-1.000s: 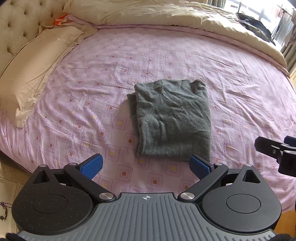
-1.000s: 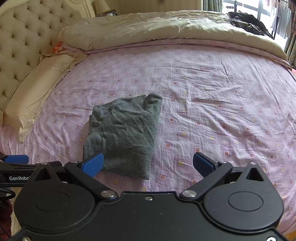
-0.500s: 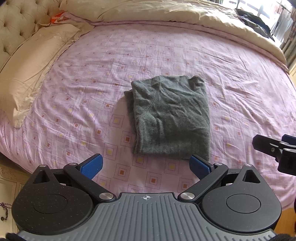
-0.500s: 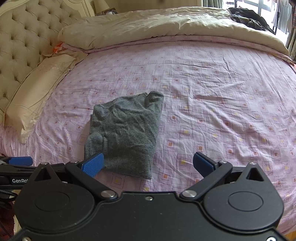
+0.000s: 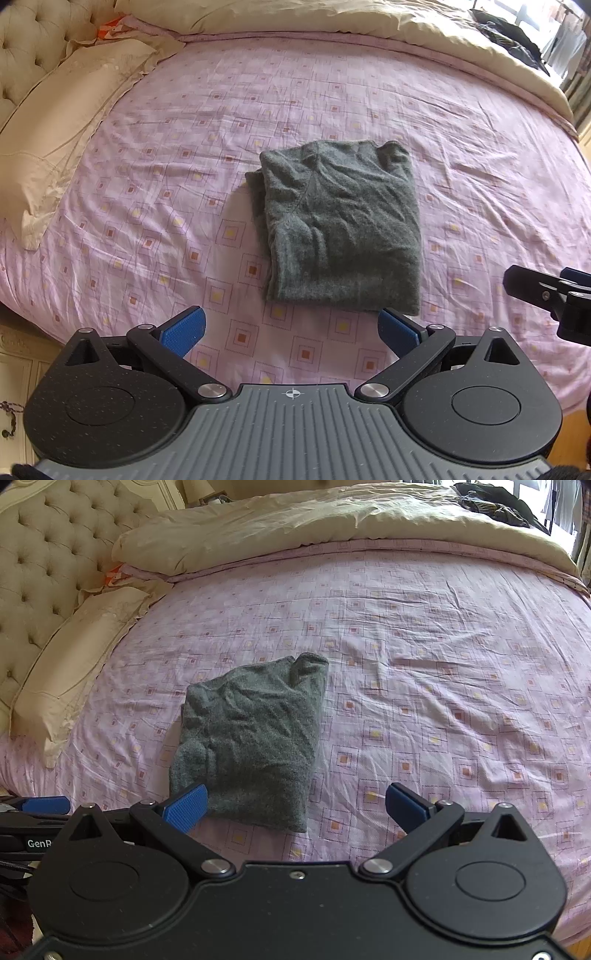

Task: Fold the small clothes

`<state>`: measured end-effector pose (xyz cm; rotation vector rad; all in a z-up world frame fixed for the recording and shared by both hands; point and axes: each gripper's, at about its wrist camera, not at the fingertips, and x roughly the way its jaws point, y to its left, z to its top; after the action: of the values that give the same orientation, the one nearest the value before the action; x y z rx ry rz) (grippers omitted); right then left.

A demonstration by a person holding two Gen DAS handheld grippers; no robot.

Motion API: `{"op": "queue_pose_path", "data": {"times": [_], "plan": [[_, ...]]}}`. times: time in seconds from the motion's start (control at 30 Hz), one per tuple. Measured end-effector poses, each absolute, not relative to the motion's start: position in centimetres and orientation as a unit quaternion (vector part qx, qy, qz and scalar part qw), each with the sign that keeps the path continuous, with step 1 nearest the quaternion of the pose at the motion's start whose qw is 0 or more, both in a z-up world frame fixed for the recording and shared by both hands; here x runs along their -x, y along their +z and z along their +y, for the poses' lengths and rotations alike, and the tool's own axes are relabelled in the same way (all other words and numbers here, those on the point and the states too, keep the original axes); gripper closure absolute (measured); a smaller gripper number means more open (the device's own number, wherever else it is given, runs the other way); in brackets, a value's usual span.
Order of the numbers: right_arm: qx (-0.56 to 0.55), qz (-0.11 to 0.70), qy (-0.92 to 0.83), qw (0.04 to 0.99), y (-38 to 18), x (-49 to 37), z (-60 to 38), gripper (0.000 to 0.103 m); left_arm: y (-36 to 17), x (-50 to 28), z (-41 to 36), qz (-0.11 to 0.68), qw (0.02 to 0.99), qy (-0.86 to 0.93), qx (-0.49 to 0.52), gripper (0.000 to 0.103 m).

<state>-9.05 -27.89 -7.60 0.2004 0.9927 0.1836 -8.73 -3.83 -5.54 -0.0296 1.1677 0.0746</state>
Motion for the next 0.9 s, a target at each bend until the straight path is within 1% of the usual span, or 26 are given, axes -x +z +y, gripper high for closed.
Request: {"op": "queue_pose_path", "data": {"times": [0.9], "plan": [[-0.116,0.494,0.1,0.856,-8.5,8.0,-27.0,0.001,-6.0,7.8,-3.7,0.558,0.829,0.029,0.01,0.002]]}}
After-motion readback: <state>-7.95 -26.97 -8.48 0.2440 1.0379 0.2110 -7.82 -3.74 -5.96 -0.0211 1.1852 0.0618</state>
